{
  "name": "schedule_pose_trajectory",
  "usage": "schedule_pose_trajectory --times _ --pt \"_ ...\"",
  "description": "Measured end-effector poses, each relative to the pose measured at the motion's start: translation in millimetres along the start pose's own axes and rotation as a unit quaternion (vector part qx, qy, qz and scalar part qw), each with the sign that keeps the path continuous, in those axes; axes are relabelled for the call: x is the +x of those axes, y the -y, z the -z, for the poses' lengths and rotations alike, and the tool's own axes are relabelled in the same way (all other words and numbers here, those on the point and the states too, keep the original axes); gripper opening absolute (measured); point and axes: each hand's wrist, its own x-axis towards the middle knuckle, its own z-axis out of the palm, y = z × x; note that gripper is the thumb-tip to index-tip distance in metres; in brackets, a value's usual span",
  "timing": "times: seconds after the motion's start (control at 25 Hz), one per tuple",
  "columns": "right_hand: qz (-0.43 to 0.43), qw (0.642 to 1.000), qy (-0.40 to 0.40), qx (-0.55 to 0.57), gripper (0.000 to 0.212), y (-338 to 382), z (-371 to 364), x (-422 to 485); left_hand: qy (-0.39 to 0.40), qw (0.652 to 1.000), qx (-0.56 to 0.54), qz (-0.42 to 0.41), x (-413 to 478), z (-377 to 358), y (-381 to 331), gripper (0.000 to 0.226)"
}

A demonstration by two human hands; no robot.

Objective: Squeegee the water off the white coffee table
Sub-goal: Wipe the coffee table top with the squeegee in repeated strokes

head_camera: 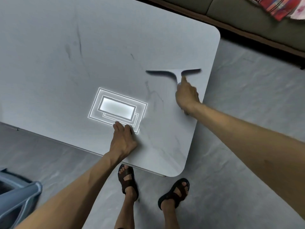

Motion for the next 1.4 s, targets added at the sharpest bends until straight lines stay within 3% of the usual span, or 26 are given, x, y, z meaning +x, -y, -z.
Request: schedule_pose_trajectory --times 0.12,0.4,0.6,0.84,1.0,1.12,1.28,1.36,1.4 --pt "0.093 0.993 0.05 -0.052 0.05 -35.5 -3.4 -37.8 -0.013 1.0 -0.002 0.005 6.1 -5.4 8.5 0.032" --pt "0.128 0.974 0.037 -0.182 0.044 -144.4 41.2 -59.5 -0.092 0.995 0.021 -0.024 -7.6 -25.1 0.1 0.03" --pt "0.115 0.969 0.047 -0.212 0.041 -201.0 74.2 -69.6 -0.028 0.998 0.02 -0.048 -20.8 -41.5 -31.7 0.027" --pt "0.064 0.969 0.042 -0.233 0.039 -230.9 119.4 -75.0 -0.002 1.0 0.003 -0.013 -15.9 -36.7 -46.4 0.055" --pt "0.055 0.987 0.012 -0.151 0.037 -209.4 127.3 -62.2 0.014 1.0 0.006 -0.011 -14.0 -34.2 -47.0 0.056" --pt "0.001 0.999 -0.006 0.032 0.027 -160.6 112.7 -41.0 0.025 1.0 0.003 -0.008 -14.4 -32.3 -46.8 0.054" --pt "-0.134 0.955 -0.049 0.262 0.032 -93.9 87.2 -11.2 0.064 0.998 -0.008 -0.018 -18.5 -31.8 -49.7 0.04" --pt "-0.159 0.944 -0.013 0.288 0.027 -55.3 56.7 4.9 0.078 0.997 0.012 0.0 -14.5 -23.5 -28.8 0.04" --pt "-0.173 0.955 -0.003 0.241 0.026 -53.7 47.0 11.4 0.073 0.997 0.019 -0.012 -15.9 -22.9 -32.4 0.042"
